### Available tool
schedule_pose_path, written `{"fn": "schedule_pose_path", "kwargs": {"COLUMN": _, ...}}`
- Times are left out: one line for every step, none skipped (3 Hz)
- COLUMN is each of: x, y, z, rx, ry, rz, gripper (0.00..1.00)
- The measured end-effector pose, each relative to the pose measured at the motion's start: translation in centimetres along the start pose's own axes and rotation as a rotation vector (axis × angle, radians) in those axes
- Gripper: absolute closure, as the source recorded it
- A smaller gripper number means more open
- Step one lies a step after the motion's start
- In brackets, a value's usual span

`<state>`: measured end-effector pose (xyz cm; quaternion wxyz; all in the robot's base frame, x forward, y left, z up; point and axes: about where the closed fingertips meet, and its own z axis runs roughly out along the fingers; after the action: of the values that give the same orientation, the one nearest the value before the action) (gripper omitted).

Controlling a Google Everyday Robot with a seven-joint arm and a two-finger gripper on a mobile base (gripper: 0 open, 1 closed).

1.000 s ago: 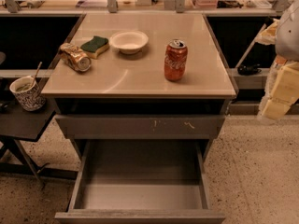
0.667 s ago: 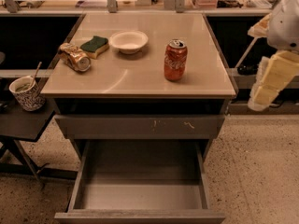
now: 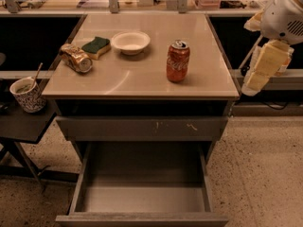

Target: Place coke can into middle drawer

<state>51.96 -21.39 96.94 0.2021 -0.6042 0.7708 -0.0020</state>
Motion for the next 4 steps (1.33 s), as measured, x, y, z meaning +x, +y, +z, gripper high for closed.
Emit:
{"fn": "schedule_pose_path", "kwargs": {"x": 0.1, "y": -0.5, "z": 0.6, "rx": -0.016, "ry": -0.010, "rz": -0.003, "gripper": 0.00}}
{"fn": "schedule_pose_path", "kwargs": {"x": -1.1, "y": -3.6, "z": 2.0, "rx": -0.014, "ry": -0.125, "rz": -0.033, "gripper": 0.00}}
{"fn": "schedule_pose_path", "kwargs": {"x": -3.7, "y": -8.0, "z": 3.2, "rx": 0.004, "ry": -0.274, "rz": -0.040, "gripper": 0.00}}
{"fn": "schedule_pose_path", "kwargs": {"x": -5.2, "y": -10.9, "z": 4.9, "rx": 0.001, "ry": -0.358, "rz": -0.023, "gripper": 0.00}}
